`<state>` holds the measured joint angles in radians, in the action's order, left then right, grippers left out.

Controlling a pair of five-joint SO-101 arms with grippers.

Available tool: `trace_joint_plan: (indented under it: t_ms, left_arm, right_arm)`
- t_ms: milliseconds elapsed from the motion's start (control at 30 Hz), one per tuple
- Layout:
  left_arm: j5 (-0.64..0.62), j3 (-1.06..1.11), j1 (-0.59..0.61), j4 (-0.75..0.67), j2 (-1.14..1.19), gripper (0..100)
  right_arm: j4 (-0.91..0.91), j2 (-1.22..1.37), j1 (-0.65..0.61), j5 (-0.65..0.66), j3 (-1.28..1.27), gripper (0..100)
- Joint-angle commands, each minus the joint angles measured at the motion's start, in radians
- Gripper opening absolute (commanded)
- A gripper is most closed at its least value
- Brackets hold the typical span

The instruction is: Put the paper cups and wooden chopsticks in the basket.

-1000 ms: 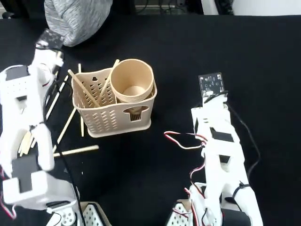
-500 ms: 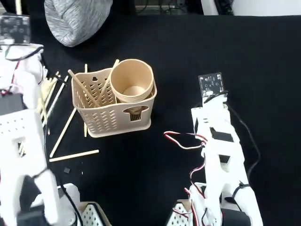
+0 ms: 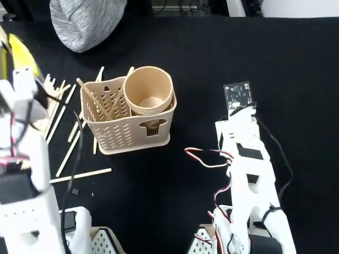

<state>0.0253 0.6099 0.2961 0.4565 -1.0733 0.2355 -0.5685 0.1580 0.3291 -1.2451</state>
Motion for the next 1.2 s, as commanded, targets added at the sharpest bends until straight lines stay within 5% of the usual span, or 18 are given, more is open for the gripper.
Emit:
trace_joint_plan:
  t_ms: [0, 500, 867, 967, 1167]
  left_arm:
    - [-0.017, 0.021, -0.105, -0.018, -0.129, 3]
    - [-0.018, 0.150, -0.343, -0.023, -0.181, 3]
    - [-0.020, 0.450, -0.343, -0.298, -0.190, 3]
    - [-0.017, 0.440, -0.338, -0.232, -0.190, 5]
    - [-0.018, 0.308, -0.337, 0.041, -0.184, 25]
  right_arm:
    - [-0.017, 0.001, 0.012, 0.006, 0.004, 1.5]
    - [-0.017, 0.001, 0.012, 0.006, 0.004, 1.5]
    - [-0.017, 0.001, 0.012, 0.006, 0.004, 1.5]
    - [-0.017, 0.001, 0.012, 0.006, 0.004, 1.5]
    - [-0.017, 0.001, 0.012, 0.006, 0.004, 1.5]
